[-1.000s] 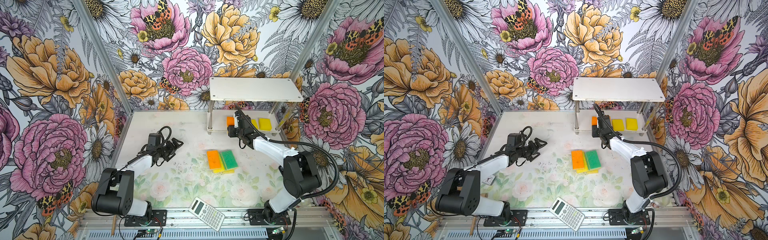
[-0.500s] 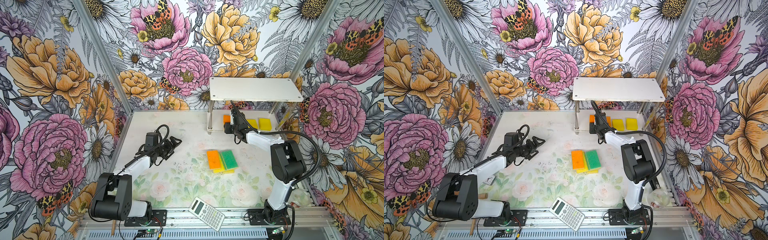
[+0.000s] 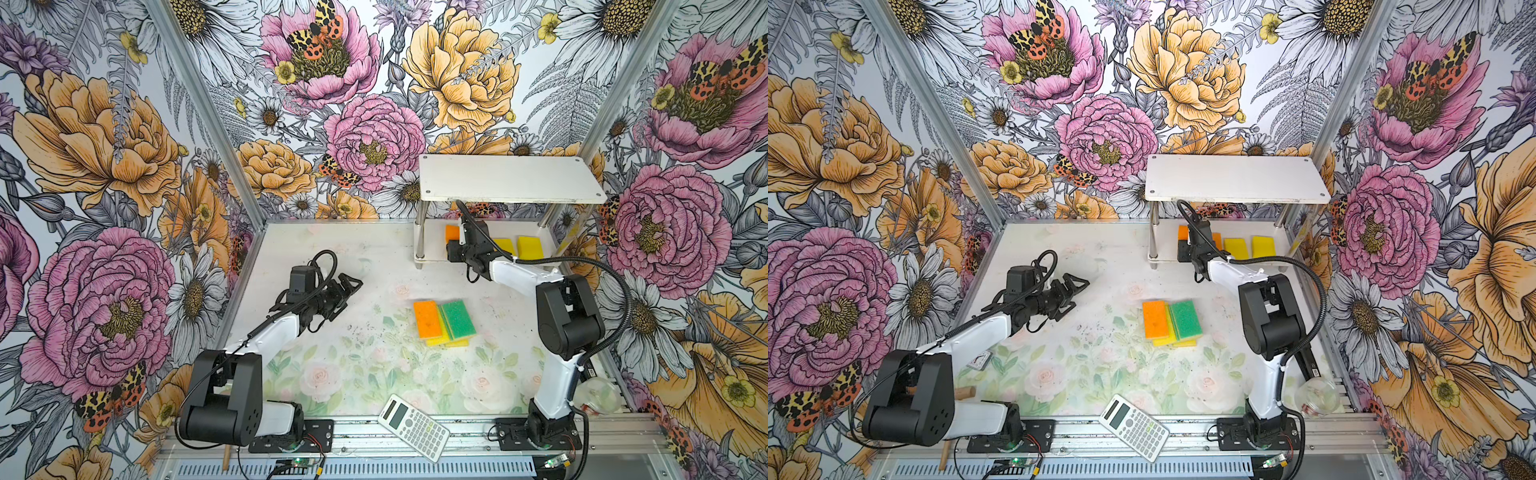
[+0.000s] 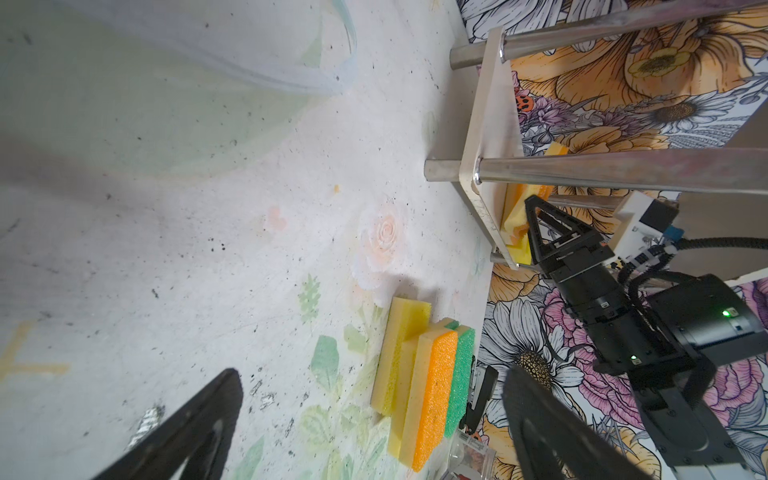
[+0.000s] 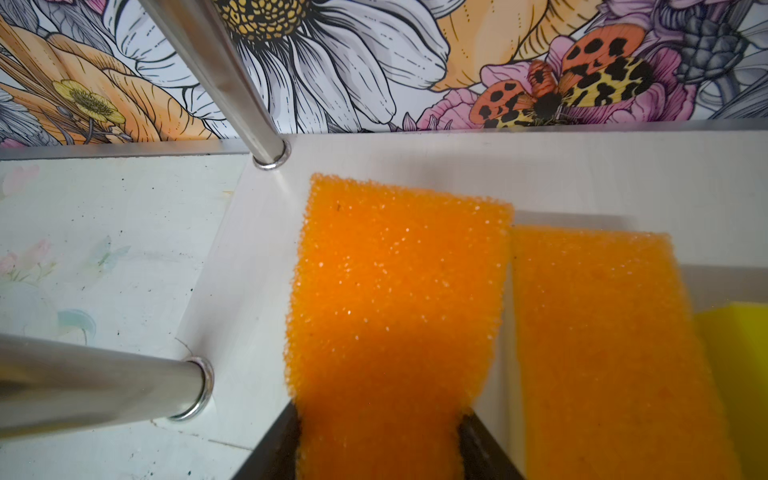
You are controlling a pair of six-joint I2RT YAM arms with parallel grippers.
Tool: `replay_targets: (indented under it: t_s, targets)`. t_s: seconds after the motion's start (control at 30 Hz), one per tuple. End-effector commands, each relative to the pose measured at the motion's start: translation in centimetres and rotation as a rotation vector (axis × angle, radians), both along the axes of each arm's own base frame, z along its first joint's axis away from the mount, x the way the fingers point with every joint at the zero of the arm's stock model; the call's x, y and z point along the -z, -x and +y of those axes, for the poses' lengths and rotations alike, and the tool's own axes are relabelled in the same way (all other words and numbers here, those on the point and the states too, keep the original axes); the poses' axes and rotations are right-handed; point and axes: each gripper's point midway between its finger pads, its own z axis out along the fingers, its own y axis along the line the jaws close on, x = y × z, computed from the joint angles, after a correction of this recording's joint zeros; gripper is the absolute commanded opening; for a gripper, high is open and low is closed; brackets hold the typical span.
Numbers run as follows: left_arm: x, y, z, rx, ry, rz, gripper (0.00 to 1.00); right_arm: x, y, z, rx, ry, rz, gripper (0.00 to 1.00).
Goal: Arrange cleaning sponges on a shelf
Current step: Place the cleaning sponge at the shelf.
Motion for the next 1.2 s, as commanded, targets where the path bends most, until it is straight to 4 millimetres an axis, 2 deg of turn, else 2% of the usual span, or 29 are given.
replay_targets:
  t_s: [0.0, 0.3, 0.53, 1.17]
  targets:
    - [-0.4, 0.4, 0.3, 0.01, -0.004, -0.021, 0.99, -0.2, -0.9, -0.7, 0.025, 0.014, -0.007, 0.53]
    - [-0.4, 0.7, 0.6, 0.003, -0.007, -0.022, 0.99, 0.9, -1.1, -1.6, 0.054, 0.038, 0.021, 0.54]
    - [-0.4, 0.9, 0.7, 0.001, -0.008, -0.021, 0.99, 1.0, -1.5, -2.4, 0.073, 0.056, 0.022, 0.54]
    - [-0.2, 1.1, 1.1, -0.009, -0.011, -0.018, 0.99, 1.8, -1.8, -2.9, 0.087, 0.074, 0.04, 0.55]
